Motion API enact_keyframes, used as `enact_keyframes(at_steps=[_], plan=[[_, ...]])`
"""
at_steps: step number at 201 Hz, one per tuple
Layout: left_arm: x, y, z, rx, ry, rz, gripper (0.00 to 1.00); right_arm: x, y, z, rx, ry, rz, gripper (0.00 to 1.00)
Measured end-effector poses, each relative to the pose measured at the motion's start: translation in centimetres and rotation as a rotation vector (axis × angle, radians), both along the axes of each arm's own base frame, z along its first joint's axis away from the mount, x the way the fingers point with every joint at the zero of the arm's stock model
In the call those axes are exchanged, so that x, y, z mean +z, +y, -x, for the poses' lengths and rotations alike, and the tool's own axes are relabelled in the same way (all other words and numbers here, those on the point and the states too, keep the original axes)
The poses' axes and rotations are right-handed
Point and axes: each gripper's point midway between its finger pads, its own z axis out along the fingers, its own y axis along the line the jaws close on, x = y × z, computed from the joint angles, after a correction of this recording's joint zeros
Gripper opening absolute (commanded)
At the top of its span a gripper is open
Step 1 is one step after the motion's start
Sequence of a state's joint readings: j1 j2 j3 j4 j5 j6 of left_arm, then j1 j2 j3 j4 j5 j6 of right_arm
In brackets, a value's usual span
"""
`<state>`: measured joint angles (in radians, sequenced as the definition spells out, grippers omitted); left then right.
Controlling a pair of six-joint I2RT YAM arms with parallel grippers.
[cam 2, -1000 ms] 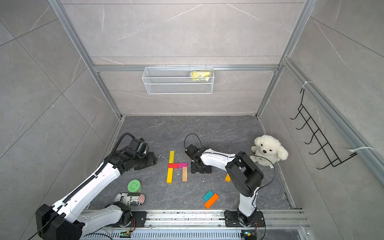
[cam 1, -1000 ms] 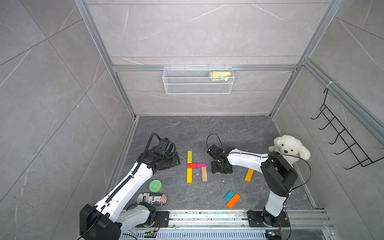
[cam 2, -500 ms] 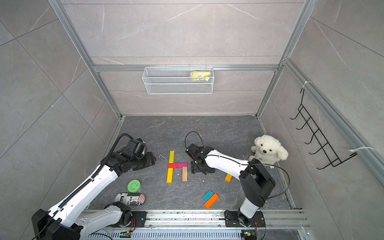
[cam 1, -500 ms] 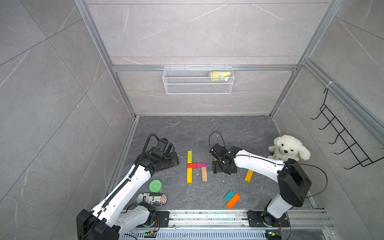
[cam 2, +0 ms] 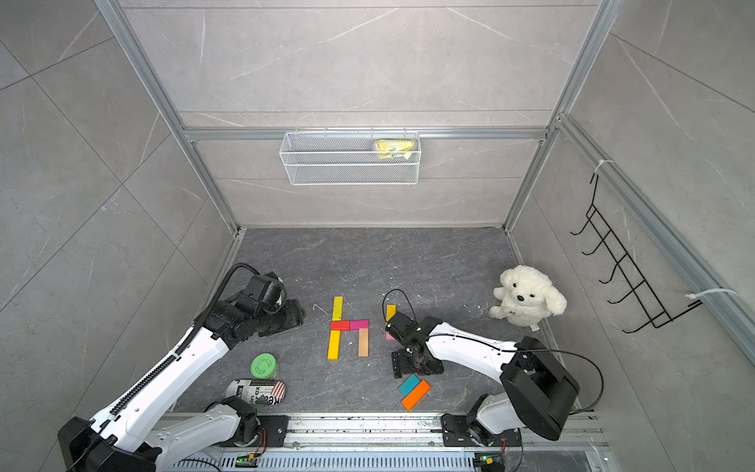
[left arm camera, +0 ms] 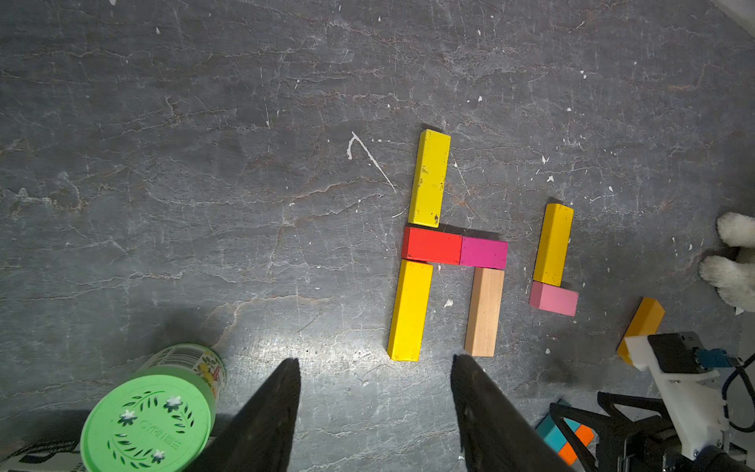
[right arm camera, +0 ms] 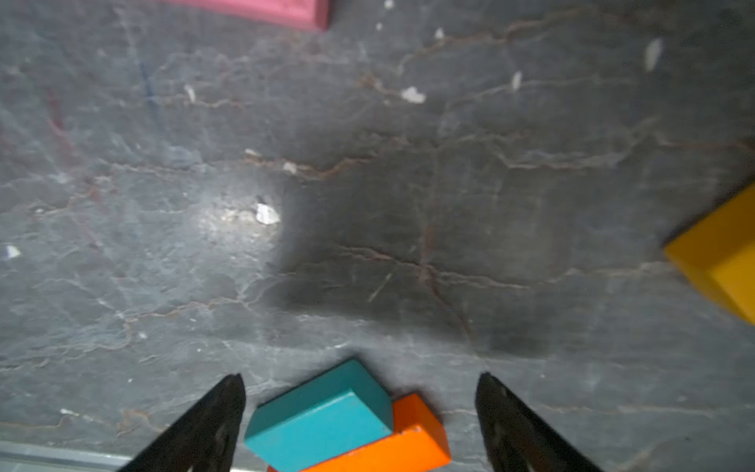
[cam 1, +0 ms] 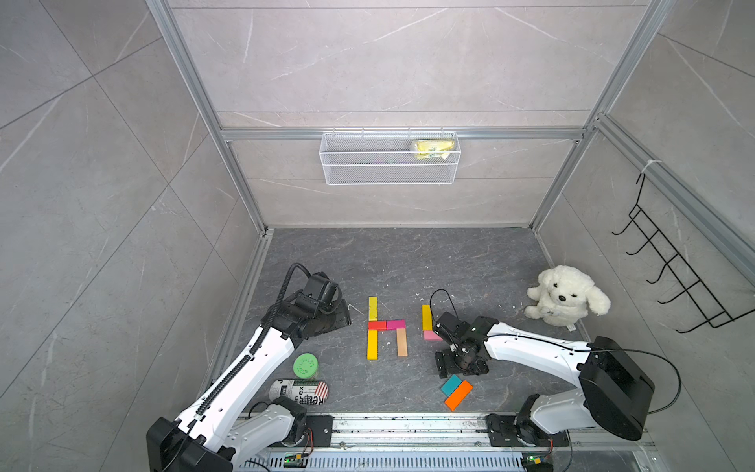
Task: Assemble the letter h with building blocks
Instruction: Pick up the building block from the center of the board.
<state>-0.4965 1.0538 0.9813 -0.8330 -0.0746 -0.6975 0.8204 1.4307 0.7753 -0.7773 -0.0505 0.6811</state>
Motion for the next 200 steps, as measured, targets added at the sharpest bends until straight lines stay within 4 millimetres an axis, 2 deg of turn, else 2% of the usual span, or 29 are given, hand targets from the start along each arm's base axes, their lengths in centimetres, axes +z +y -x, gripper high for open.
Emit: enact_keyframes(at_steps=[35,94,147,168,200], plan=[[-0.1,0.0,0.0,-0.001,0.003,-0.001,0.64,-0.7,1.7,1.2,0.05,0.022,-0.067,0.88],[-0.8,-0.3,-0.4,-0.004,0.027,-0.009,0.64,-0.9,3.2,3.4,0.12,0.028,-0.075,0.87],[-0.8,-0.4,-0.5,-0.004,0.023,-0.007,0.64,-1.3,3.5,4.8,0.181,0.008,0.009,0.81],[-0.8,-0.4,-0.6,-0.003,0.022,-0.006,0.64,-1.5,3.3,4.9,0.186,0.001,0.044,0.74],[-0.8,-0.4,-0.6,-0.004,0.022,-0.006,0.64,-1.4,2.8,4.8,0.169,-0.008,0.086,0.55]])
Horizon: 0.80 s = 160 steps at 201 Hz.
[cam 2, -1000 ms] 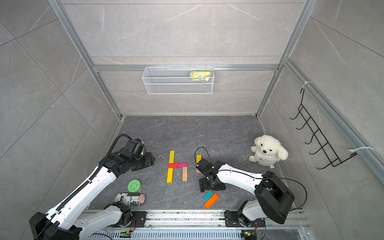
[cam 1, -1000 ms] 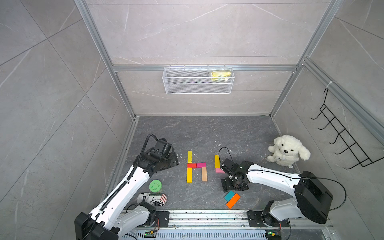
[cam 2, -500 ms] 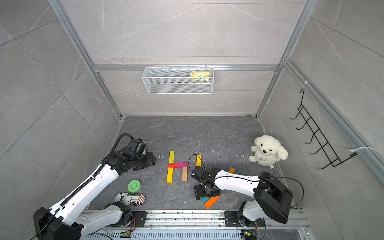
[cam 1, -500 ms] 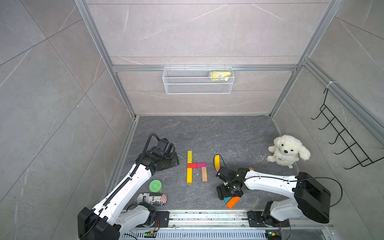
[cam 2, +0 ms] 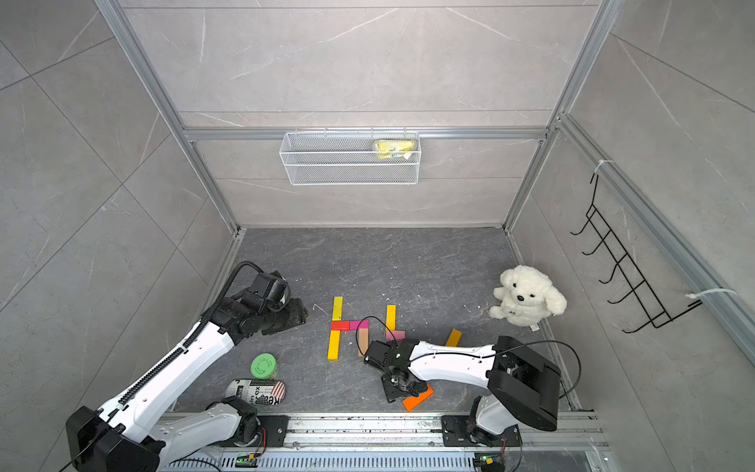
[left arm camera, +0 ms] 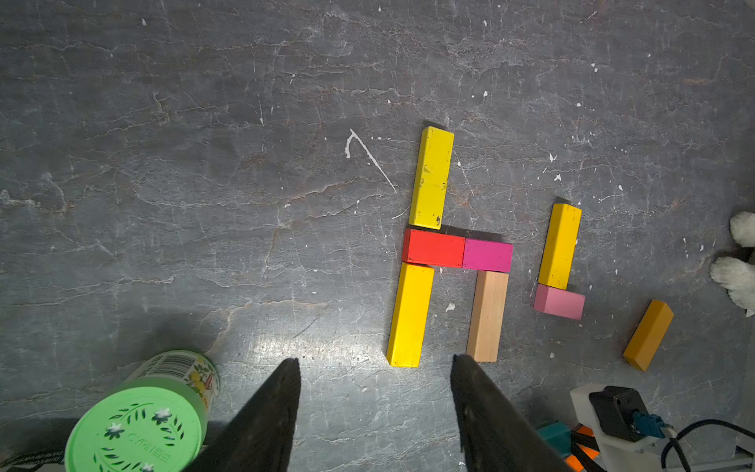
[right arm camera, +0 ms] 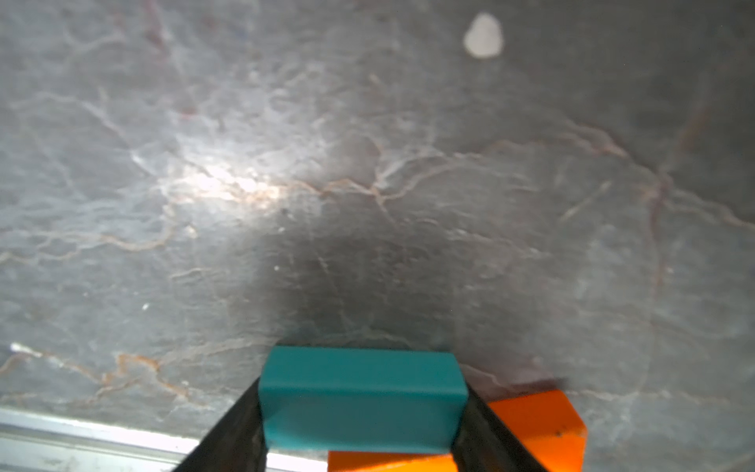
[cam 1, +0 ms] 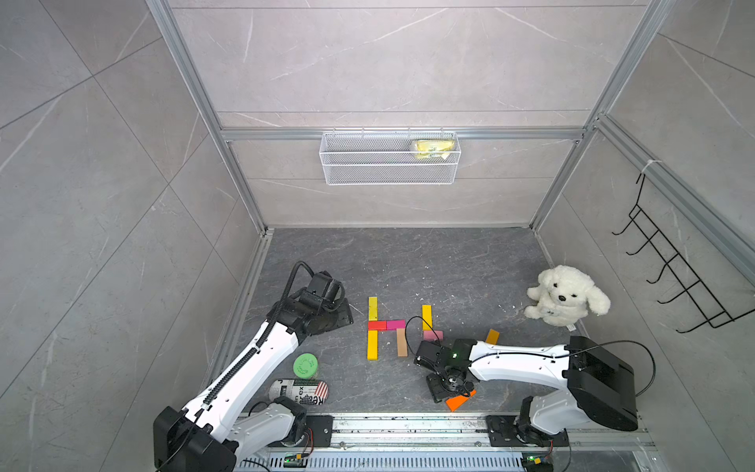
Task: Assemble the letter h with building blocks
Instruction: Pick up the building block from the center of the board, then assemble the building block at the center of the board.
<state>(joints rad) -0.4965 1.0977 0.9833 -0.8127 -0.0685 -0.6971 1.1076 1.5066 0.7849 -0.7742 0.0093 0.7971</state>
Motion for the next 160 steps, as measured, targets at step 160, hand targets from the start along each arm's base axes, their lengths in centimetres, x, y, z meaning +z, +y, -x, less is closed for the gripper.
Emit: enact_keyframes(at_steps=[160], plan=[[0.9,0.1,0.0,0.003,-0.025,0.008,0.63,3.5,-5.8,-14.9,-0.382,-0.162,-0.019,0.54]])
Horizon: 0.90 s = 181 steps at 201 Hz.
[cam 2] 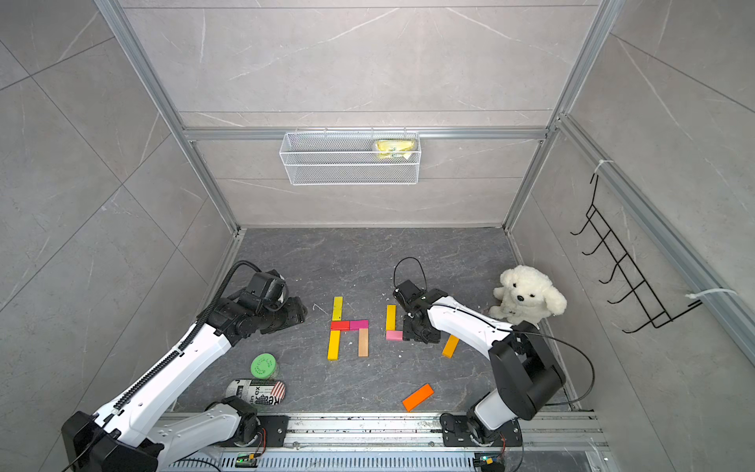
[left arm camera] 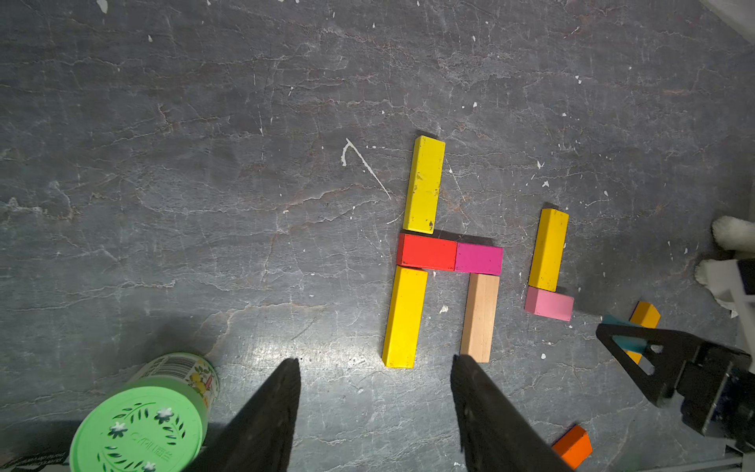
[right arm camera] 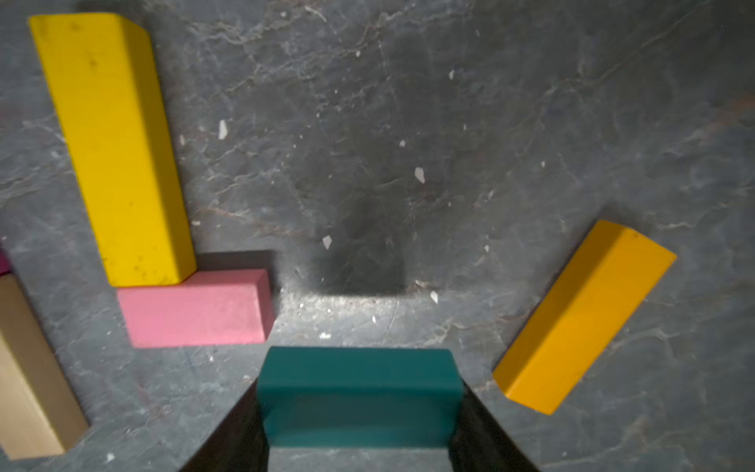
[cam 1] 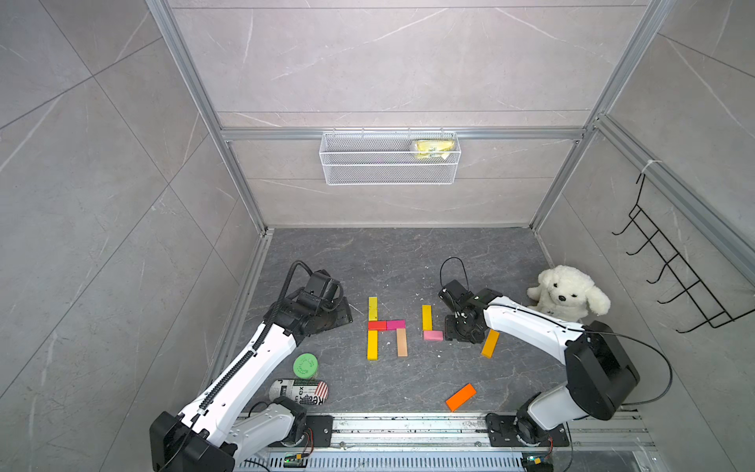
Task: Assemble the letter h with building blocks
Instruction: Assemble the building block at the center of the board.
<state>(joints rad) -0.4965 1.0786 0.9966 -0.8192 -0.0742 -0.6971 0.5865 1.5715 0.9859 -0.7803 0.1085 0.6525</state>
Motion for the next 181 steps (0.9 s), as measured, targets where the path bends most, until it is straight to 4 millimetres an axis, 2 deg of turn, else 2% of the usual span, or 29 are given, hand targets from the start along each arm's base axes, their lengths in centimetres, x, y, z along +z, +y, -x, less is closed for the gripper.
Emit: enact_keyframes(at_steps=[91,181], plan=[[-0.1,0.1,0.2,0.001,0.007,-0.006,0.64,-2.3,0.0,-1.5,0.011,0.033,-0.032,0.57],[-0.1,0.1,0.2,0.001,0.007,-0.006,0.64,-2.7,-0.5,-1.5,0.006,0.036,-0.029,0.59]])
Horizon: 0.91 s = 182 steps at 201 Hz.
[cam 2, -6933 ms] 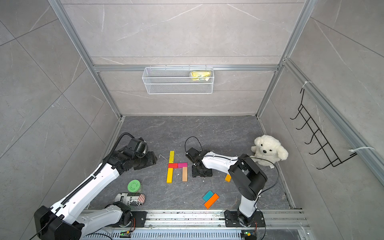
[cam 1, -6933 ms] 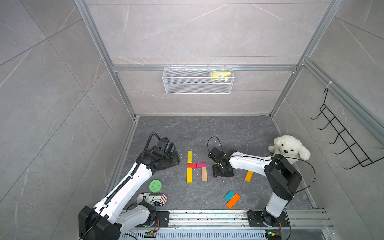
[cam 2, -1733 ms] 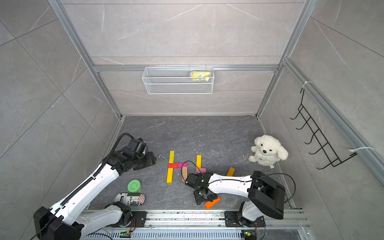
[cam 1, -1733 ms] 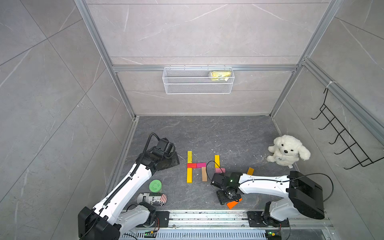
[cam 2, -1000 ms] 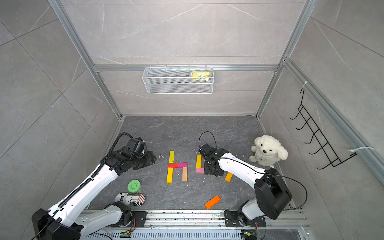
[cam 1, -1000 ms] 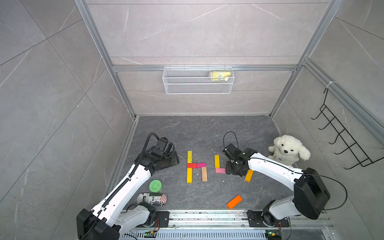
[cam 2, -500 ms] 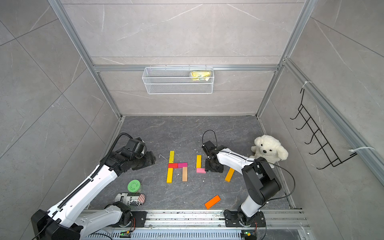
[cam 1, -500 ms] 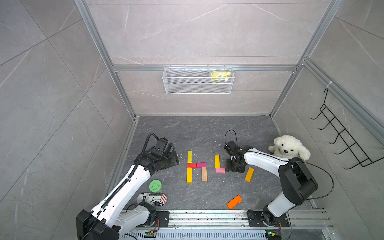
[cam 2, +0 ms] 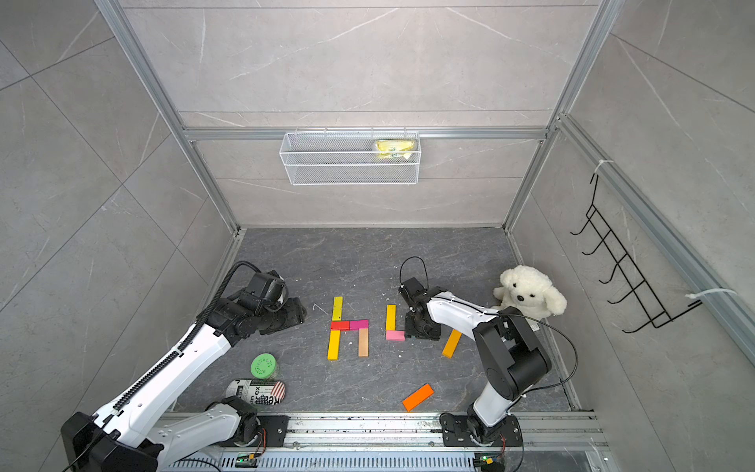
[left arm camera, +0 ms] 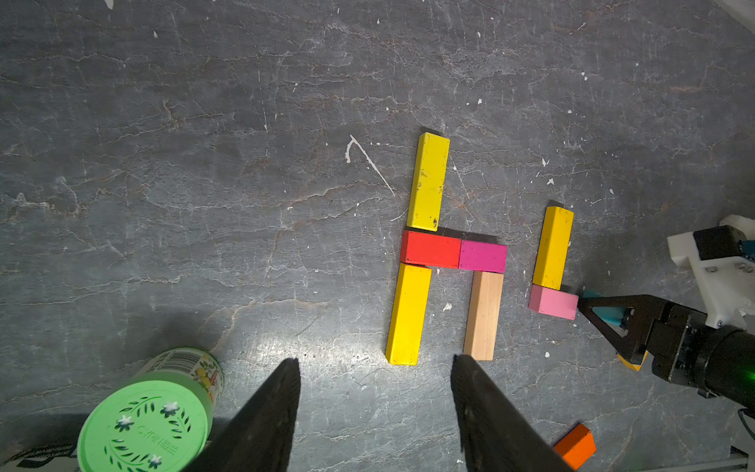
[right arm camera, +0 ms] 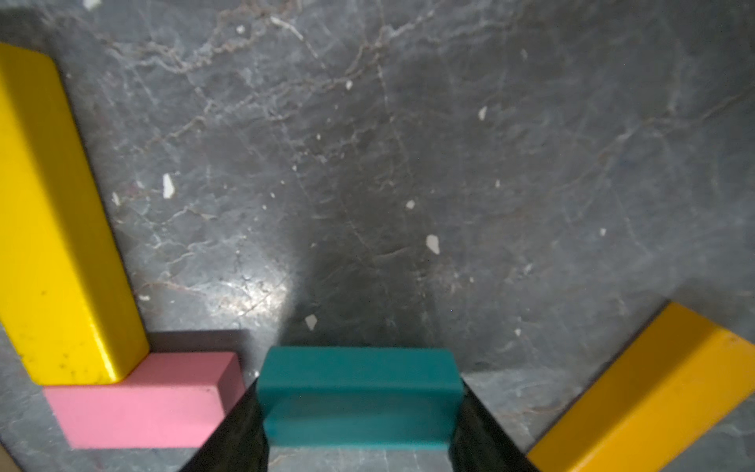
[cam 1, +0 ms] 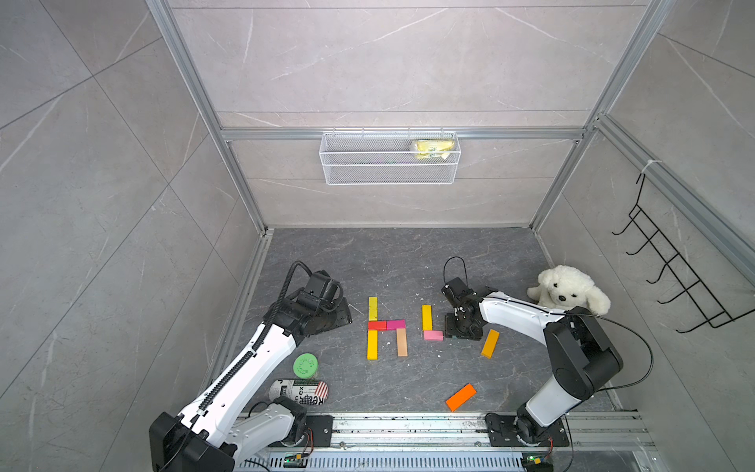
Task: Assemble the letter h with building blocks
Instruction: Assemble the building block at the center of the board.
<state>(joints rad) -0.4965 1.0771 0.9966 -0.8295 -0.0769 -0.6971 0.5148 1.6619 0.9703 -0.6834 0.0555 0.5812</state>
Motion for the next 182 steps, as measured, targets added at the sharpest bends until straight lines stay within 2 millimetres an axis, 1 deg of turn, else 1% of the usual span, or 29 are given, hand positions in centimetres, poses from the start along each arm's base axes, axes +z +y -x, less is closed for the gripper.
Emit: enact_keyframes(at_steps=[29,75,84,98,110,155,182], plan=[[0.0,0.0,0.0,0.0,0.0,0.0,0.64,0.1,0.0,0.0,0.003,-0.003,-0.001,0.59],[0.0,0.0,0.0,0.0,-0.001,0.0,0.64,-0.4,-0.4,0.9,0.007,0.017,0.002,0.59],[0.0,0.0,0.0,0.0,-0.001,0.001,0.64,-0.5,-0.5,1.1,0.007,0.022,0.004,0.63],[0.0,0.0,0.0,0.0,-0.001,0.001,0.64,-0.7,-0.5,1.3,0.011,0.029,0.005,0.73],[0.0,0.0,0.0,0.0,-0.001,0.001,0.64,-0.7,-0.5,1.3,0.01,0.03,0.003,0.77],[0.0,0.0,0.0,0.0,0.0,0.0,0.64,-0.6,-0.4,1.4,0.01,0.032,-0.003,0.83],[0.0,0.0,0.0,0.0,0.0,0.0,0.64,0.4,-0.3,1.4,0.003,0.014,-0.018,0.88]])
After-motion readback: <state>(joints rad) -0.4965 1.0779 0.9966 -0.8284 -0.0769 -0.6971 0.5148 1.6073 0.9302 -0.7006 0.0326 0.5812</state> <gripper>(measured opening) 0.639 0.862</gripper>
